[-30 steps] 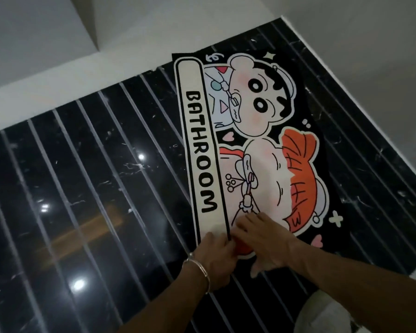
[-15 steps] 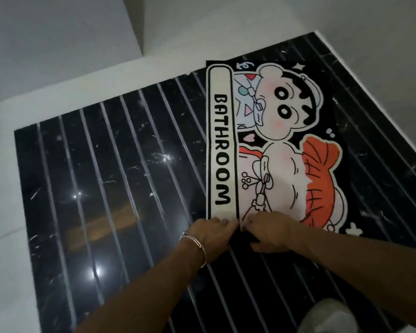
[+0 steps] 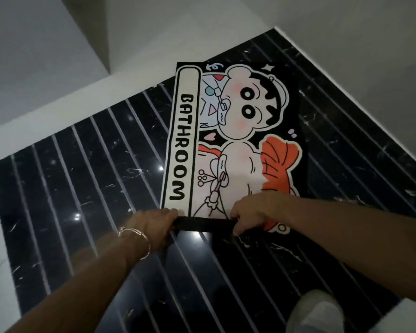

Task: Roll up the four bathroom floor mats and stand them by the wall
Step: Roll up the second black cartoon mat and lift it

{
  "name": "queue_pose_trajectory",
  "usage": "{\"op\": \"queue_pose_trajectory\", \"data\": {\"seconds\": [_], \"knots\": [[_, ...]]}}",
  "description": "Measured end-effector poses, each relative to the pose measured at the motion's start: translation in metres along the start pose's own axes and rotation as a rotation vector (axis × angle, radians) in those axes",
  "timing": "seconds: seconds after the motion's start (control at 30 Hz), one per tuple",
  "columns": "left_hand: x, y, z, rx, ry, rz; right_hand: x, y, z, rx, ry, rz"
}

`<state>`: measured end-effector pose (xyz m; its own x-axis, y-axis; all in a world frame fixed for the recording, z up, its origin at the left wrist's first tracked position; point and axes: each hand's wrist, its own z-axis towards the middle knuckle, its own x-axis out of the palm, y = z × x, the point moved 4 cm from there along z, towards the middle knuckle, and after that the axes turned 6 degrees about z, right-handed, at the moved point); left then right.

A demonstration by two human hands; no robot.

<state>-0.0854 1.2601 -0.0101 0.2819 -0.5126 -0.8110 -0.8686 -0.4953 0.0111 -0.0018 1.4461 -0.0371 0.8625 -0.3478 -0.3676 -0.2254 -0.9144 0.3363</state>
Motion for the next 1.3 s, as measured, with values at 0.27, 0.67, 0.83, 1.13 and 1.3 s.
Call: {"op": "queue_pose_trajectory", "data": {"seconds": [0.27, 0.67, 0.83, 1.13, 1.3], "knots": [[-0.049, 0.011, 0.023, 0.064, -0.034, 0.358, 0.051, 0.012, 0.009, 0.187, -0.433, -0.227], [-0.082, 0.080, 0.010, -0.122, 0.024, 0.568, -0.066, 0.063, 0.027, 0.169, -0.736, -0.271], [-0.068, 0.076, 0.007, -0.237, 0.130, 0.505, -0.082, 0.082, 0.020, 0.173, -0.730, -0.405], [0.018, 0.036, 0.006, -0.050, 0.351, 0.277, 0.031, 0.081, 0.031, 0.020, -0.471, -0.364], [0.008, 0.028, 0.005, 0.099, 0.196, 0.197, 0.020, 0.080, 0.024, -0.076, -0.543, -0.413]]}}
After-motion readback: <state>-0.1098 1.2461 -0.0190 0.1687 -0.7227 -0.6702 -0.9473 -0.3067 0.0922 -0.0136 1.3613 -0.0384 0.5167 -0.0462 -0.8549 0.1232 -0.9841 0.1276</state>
